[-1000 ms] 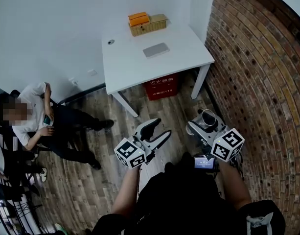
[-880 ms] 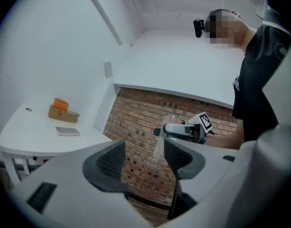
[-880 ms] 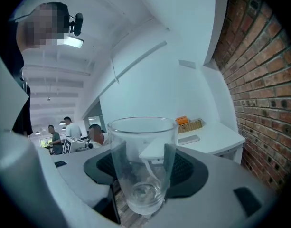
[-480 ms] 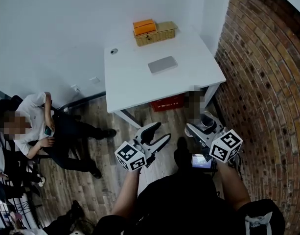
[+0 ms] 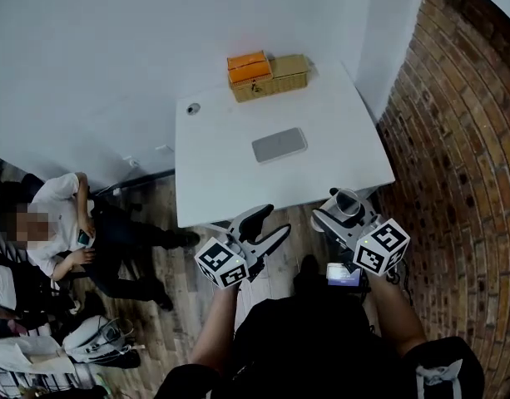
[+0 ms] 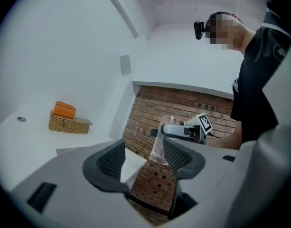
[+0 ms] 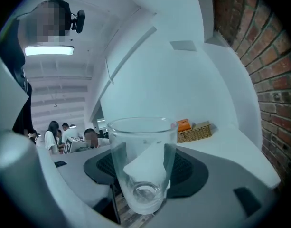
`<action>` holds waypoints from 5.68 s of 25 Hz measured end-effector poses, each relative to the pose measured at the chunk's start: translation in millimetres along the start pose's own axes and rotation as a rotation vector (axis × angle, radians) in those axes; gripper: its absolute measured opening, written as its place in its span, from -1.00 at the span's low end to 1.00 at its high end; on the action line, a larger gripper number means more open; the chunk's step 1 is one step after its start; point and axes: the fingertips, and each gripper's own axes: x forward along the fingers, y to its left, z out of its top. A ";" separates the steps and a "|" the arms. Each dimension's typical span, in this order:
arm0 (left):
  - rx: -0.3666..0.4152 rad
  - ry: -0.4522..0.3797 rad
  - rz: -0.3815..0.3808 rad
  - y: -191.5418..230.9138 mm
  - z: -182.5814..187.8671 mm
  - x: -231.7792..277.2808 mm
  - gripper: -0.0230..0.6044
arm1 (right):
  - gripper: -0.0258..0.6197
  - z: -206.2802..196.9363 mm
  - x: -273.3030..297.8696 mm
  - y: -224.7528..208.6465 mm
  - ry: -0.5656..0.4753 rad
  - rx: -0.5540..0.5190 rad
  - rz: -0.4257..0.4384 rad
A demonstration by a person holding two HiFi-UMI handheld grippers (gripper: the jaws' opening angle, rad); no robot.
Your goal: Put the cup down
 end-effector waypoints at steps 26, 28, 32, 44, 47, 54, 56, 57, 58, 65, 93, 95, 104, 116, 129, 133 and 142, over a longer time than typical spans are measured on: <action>0.003 0.008 -0.052 78.6 33.3 17.2 -0.09 | -0.04 29.2 80.5 -31.4 -0.009 -0.004 -0.033; -0.001 0.011 -0.053 79.9 32.3 15.4 -0.09 | -0.04 29.1 82.7 -30.4 -0.007 -0.004 -0.035; -0.006 0.017 -0.051 83.0 29.6 11.6 -0.09 | -0.04 26.7 87.2 -28.9 0.000 -0.004 -0.033; -0.022 0.020 0.001 95.3 27.6 4.2 -0.09 | -0.04 11.0 101.4 -59.0 0.074 -0.029 -0.041; -0.030 0.028 0.014 100.2 25.3 3.6 -0.09 | -0.04 10.6 113.6 -74.9 0.090 -0.044 -0.046; -0.065 0.040 0.057 119.5 19.8 8.4 -0.09 | -0.04 13.5 166.8 -102.6 0.106 -0.070 -0.004; -0.073 0.040 0.066 124.5 18.6 11.0 -0.09 | -0.04 11.0 182.4 -108.4 0.113 -0.079 0.008; -0.078 0.040 0.071 126.7 18.0 11.7 -0.09 | -0.04 9.1 189.8 -110.5 0.116 -0.083 0.012; -0.083 0.039 0.077 128.8 17.5 12.0 -0.09 | -0.04 6.7 197.0 -112.3 0.120 -0.087 0.015; -0.116 0.043 0.112 144.5 13.1 10.9 -0.09 | -0.04 -22.3 245.6 -123.7 0.155 -0.156 0.023; -0.160 0.082 0.192 159.3 -3.9 -25.7 -0.09 | -0.04 -85.3 315.0 -122.9 0.174 -0.366 0.008; -0.151 0.078 0.189 157.9 -1.3 -25.0 -0.09 | -0.04 -84.8 315.0 -125.0 0.160 -0.361 -0.005; -0.143 0.054 0.197 149.3 1.5 -33.2 -0.09 | -0.03 -86.9 305.2 -123.6 0.170 -0.360 -0.005; -0.123 0.042 0.195 135.4 4.8 -38.4 -0.09 | -0.01 -99.7 276.8 -132.4 0.231 -0.297 -0.047; -0.110 0.028 0.191 127.0 5.0 -40.4 -0.09 | -0.01 -94.1 217.7 -137.0 0.232 -0.221 -0.100; -0.108 0.022 0.183 122.2 4.5 -40.6 -0.09 | -0.01 -83.5 199.4 -135.6 0.205 -0.151 -0.120; -0.080 0.012 0.167 115.4 12.9 -46.6 -0.09 | -0.03 -54.2 167.0 -116.6 0.162 -0.047 -0.121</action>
